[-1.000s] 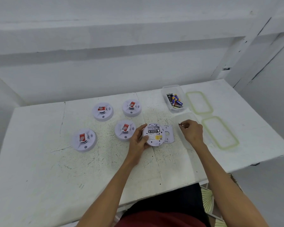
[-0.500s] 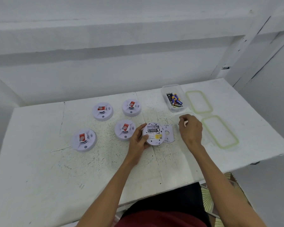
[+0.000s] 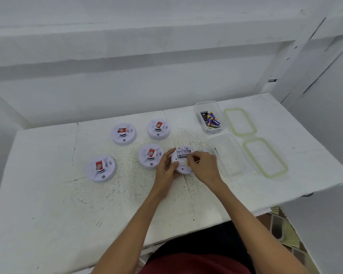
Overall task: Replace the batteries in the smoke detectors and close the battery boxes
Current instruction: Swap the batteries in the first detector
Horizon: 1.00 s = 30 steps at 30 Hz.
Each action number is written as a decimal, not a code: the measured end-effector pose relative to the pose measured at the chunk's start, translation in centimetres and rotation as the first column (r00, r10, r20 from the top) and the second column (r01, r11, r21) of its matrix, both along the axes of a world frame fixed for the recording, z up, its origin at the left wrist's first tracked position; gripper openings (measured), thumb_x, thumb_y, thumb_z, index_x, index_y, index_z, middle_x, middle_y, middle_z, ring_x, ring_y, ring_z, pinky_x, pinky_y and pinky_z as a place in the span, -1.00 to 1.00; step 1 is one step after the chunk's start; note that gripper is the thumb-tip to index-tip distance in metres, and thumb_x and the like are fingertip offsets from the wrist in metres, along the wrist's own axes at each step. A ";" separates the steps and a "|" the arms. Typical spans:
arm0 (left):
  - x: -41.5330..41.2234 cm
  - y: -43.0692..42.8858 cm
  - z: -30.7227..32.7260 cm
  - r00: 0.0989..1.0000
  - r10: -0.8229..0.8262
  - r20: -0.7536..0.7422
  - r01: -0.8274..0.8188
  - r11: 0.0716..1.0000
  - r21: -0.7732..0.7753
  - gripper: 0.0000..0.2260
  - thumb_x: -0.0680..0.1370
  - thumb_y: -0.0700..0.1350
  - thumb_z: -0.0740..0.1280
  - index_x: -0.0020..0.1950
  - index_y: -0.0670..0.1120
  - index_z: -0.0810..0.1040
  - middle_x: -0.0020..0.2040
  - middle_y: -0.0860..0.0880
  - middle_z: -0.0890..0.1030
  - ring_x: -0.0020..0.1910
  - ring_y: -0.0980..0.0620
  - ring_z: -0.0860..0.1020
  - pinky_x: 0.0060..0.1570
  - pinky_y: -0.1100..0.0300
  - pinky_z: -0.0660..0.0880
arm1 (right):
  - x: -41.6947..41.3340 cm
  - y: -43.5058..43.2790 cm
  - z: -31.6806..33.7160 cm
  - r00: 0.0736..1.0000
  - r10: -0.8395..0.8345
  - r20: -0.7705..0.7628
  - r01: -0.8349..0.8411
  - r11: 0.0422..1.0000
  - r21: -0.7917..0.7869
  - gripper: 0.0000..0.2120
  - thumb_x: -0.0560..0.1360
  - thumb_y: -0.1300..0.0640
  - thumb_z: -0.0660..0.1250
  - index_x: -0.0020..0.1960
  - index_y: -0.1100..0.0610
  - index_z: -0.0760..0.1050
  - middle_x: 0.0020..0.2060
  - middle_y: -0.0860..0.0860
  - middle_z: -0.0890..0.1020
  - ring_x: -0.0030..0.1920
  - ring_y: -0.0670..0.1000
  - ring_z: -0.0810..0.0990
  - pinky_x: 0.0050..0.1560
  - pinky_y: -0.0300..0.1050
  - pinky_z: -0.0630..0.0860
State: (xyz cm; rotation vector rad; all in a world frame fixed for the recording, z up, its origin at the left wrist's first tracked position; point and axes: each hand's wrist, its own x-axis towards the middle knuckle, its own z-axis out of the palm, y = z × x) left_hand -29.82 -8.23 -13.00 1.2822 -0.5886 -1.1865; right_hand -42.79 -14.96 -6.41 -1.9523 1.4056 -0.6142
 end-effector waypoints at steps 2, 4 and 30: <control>0.0 0.0 0.0 1.000 -0.006 0.005 0.006 1.000 0.001 -0.61 0.68 -0.25 0.26 0.49 0.01 0.43 0.40 -0.09 0.58 0.33 -0.14 0.60 0.25 -0.26 0.58 | 0.3 0.1 0.1 0.999 -0.028 0.040 0.026 0.998 0.052 -0.79 0.55 0.14 0.31 0.10 0.15 0.67 -0.09 0.03 0.73 -0.17 -0.08 0.68 -0.02 -0.22 0.63; -0.1 0.1 0.2 1.000 -0.005 0.002 0.005 1.000 -0.003 -0.61 0.67 -0.25 0.27 0.49 0.00 0.43 0.40 -0.08 0.59 0.32 -0.14 0.61 0.26 -0.27 0.57 | 0.5 0.2 0.0 0.997 -0.065 0.042 0.062 0.996 0.067 -0.77 0.56 0.12 0.30 0.13 0.15 0.65 -0.07 0.04 0.73 -0.14 -0.05 0.68 0.00 -0.14 0.64; 0.0 0.4 0.5 1.000 -0.003 0.005 0.003 1.000 -0.025 -0.56 0.57 -0.13 0.34 0.46 0.01 0.45 0.38 -0.04 0.60 0.32 -0.13 0.61 0.24 -0.29 0.58 | 1.5 -1.3 -0.2 0.954 -0.299 0.036 0.277 0.917 0.287 -0.68 0.53 0.02 0.38 -0.31 0.18 0.68 -0.42 0.04 0.69 -0.32 0.00 0.70 -0.10 -0.12 0.63</control>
